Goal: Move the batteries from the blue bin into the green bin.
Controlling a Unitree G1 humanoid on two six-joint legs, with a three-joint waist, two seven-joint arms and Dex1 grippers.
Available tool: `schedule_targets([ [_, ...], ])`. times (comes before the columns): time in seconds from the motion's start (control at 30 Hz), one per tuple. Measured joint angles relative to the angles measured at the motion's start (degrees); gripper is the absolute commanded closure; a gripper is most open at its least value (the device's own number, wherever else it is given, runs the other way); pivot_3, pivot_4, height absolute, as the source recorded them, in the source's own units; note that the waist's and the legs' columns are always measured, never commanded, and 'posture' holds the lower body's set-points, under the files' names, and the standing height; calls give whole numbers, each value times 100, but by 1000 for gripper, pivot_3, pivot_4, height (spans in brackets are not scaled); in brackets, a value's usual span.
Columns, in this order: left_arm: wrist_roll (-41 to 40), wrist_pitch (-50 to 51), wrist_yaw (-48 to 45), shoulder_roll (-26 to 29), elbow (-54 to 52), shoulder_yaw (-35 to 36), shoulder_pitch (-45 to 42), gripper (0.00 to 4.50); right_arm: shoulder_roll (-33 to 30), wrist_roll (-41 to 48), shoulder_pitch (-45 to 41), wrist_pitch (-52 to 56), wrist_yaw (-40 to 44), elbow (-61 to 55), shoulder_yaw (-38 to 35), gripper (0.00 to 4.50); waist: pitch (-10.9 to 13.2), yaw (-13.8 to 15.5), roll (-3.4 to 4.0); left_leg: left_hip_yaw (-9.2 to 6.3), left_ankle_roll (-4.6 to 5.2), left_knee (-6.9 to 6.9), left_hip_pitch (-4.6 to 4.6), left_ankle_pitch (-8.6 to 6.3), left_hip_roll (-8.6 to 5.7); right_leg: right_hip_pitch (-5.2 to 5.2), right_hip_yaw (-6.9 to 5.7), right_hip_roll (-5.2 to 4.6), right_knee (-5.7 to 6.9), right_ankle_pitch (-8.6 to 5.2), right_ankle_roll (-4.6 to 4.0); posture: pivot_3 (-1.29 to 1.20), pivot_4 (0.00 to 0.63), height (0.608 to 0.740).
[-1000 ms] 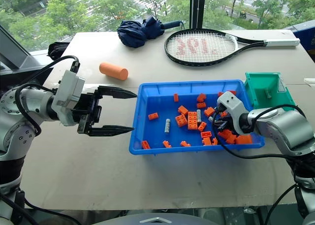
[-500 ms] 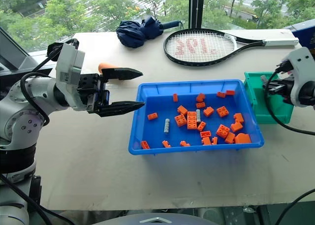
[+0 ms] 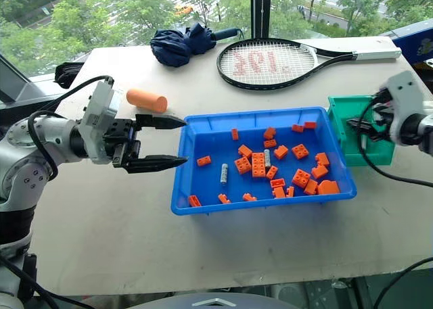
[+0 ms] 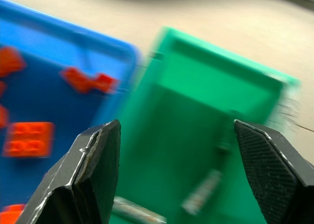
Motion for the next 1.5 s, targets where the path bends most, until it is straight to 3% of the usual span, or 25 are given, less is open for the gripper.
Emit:
schedule_targets([
  [0.13,362,-401,-318,242,361,93,211,0,861,707,-163,839,-163,-1008,295,767,-2,37,-5,-1,1,4,-2,0,-3,4,-2,-4,-3,0,0,0,150,740],
  [0.43,542,-681,-504,219,548,69,165,0,2524,1328,-377,1771,-640,-953,781,767,-1,42,-7,-10,1,5,-6,0,-6,1,-12,-6,-3,1,0,0,150,740],
  [0.83,573,-795,-484,216,523,95,400,0,2630,572,-454,1581,-1045,-25,1446,767,-1,-9,-6,-9,0,3,-4,0,-7,-1,-9,-5,1,0,0,0,150,740],
  [1.5,567,-798,-420,216,479,108,464,0,2271,-417,-547,571,-903,213,2051,767,-2,-7,-7,-9,0,5,-2,0,-8,0,-10,-5,2,1,0,0,150,740],
])
